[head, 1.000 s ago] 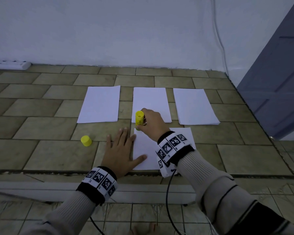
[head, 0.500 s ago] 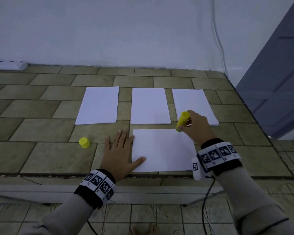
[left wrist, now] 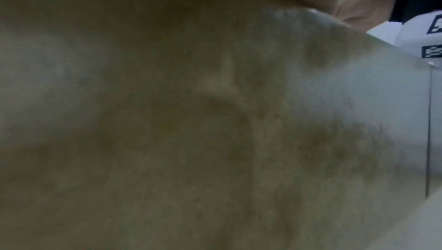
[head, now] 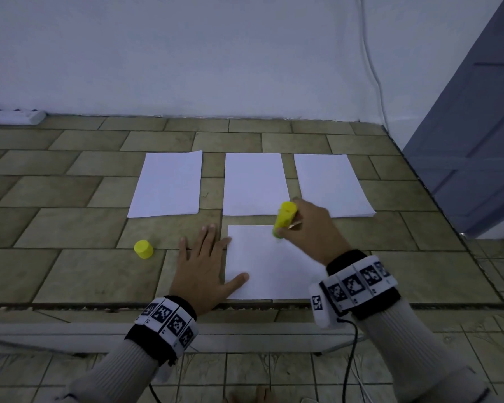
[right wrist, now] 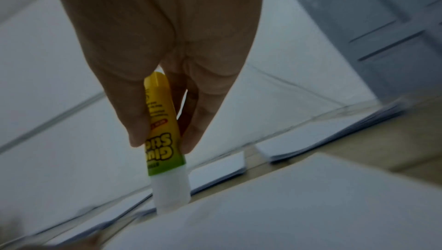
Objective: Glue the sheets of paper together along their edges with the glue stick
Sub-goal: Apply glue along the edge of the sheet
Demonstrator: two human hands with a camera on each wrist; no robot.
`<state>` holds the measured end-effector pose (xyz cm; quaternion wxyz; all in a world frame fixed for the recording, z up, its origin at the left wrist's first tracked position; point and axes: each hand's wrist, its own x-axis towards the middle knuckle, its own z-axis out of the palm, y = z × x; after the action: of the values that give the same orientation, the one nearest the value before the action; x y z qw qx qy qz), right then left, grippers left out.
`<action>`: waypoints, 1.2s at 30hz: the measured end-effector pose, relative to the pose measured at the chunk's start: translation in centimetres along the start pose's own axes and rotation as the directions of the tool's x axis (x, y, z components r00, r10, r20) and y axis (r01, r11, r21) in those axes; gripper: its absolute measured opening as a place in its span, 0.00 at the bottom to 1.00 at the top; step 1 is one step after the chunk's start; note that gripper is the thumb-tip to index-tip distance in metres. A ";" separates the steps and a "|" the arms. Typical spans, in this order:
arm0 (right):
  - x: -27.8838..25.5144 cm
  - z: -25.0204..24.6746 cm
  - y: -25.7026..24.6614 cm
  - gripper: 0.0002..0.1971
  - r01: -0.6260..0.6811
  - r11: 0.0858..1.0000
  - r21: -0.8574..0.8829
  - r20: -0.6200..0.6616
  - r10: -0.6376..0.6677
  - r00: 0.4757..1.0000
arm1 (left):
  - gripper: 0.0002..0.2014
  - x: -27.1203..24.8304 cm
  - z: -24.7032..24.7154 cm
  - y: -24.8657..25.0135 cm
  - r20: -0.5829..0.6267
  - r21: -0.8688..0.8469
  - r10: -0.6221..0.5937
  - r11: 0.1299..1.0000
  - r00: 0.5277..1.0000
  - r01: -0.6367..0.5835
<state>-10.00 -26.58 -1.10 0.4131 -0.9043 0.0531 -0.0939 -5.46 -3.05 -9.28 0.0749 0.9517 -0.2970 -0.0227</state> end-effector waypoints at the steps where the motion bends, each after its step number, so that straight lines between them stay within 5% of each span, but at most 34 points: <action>1: 0.0 1.0 -0.8 0.10 0.021 0.999 0.034 0.044 -0.022 0.999 | 0.52 0.0 -0.1 0.0 0.008 0.003 -0.004 1.000 1.000 0.004; 7: 0.3 5.3 -3.2 0.09 0.141 0.990 0.003 0.180 -0.139 0.974 | 0.55 0.1 0.2 -0.1 0.002 0.006 -0.003 1.000 1.000 0.003; 13: 0.4 6.4 -3.5 0.13 0.138 0.988 -0.064 0.214 -0.122 0.969 | 0.54 0.2 0.5 0.0 0.002 0.001 -0.001 1.000 1.000 0.001; 19: -0.2 3.6 -1.2 0.08 0.087 0.995 -0.057 0.144 -0.078 0.986 | 0.59 0.1 -0.2 0.3 0.047 0.034 -0.029 0.999 0.998 0.027; 28: -2.8 -2.7 3.5 0.07 -0.017 0.990 -0.141 -0.137 -0.003 0.991 | 0.62 -0.2 -0.3 0.3 0.046 0.000 -0.013 1.000 0.999 0.013; 36: -4.0 -3.7 3.7 0.07 -0.013 0.994 -0.108 -0.133 -0.001 0.991 | 0.64 -0.2 -0.7 0.2 0.101 0.031 -0.005 1.000 0.995 0.001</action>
<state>-14.76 -30.98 -2.01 0.3591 -0.9170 0.0882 -0.1497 -5.68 -3.02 -8.59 0.0449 0.9508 -0.2993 -0.0663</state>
